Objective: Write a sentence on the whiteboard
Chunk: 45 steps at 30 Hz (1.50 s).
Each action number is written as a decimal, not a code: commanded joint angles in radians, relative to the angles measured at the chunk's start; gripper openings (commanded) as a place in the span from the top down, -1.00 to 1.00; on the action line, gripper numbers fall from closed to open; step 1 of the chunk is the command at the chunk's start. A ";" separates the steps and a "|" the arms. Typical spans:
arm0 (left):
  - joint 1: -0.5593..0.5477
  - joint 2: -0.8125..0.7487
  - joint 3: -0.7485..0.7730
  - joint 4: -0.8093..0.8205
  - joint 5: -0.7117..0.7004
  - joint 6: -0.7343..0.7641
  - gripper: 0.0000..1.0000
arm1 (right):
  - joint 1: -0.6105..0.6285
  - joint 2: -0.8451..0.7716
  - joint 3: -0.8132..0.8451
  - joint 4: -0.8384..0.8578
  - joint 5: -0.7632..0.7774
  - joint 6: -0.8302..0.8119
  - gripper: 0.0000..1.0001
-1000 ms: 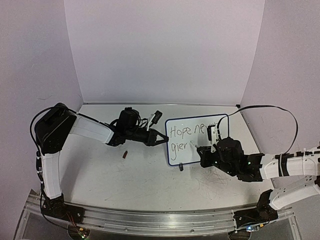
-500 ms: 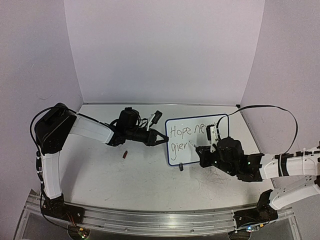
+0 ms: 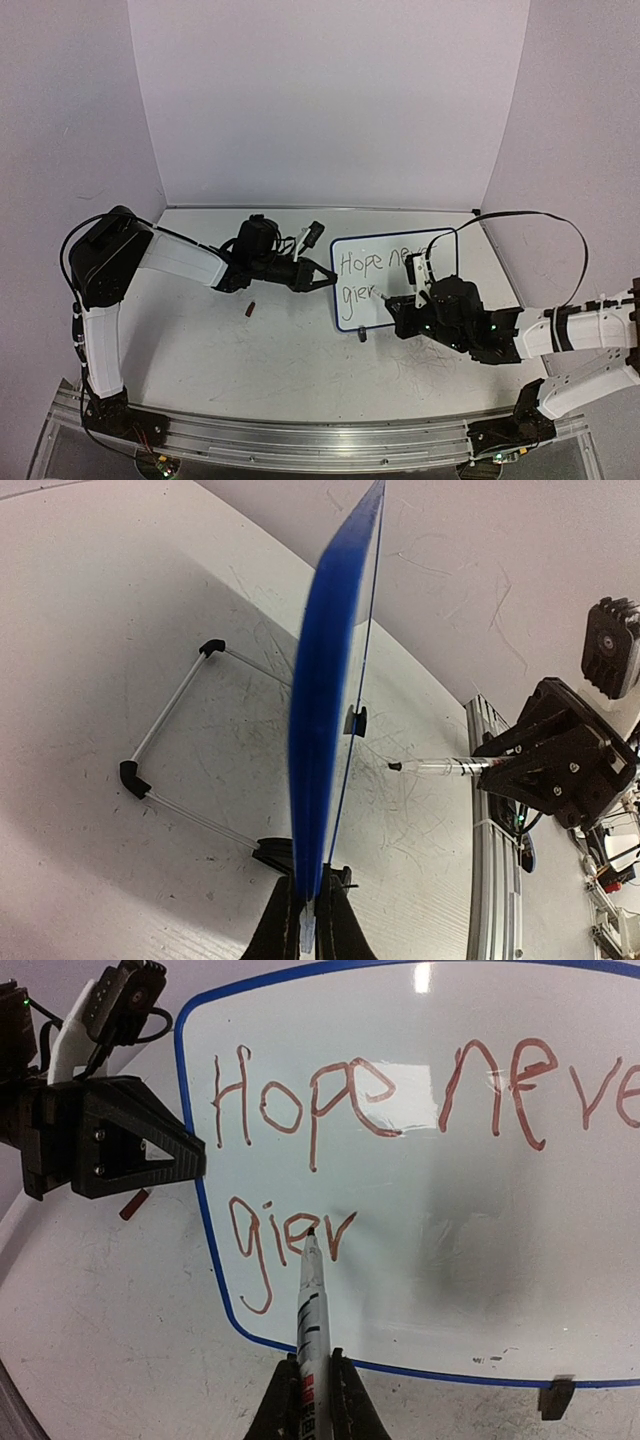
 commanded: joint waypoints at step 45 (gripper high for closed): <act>0.009 -0.057 -0.014 -0.033 -0.016 0.013 1.00 | 0.006 -0.019 0.018 0.039 0.105 0.007 1.00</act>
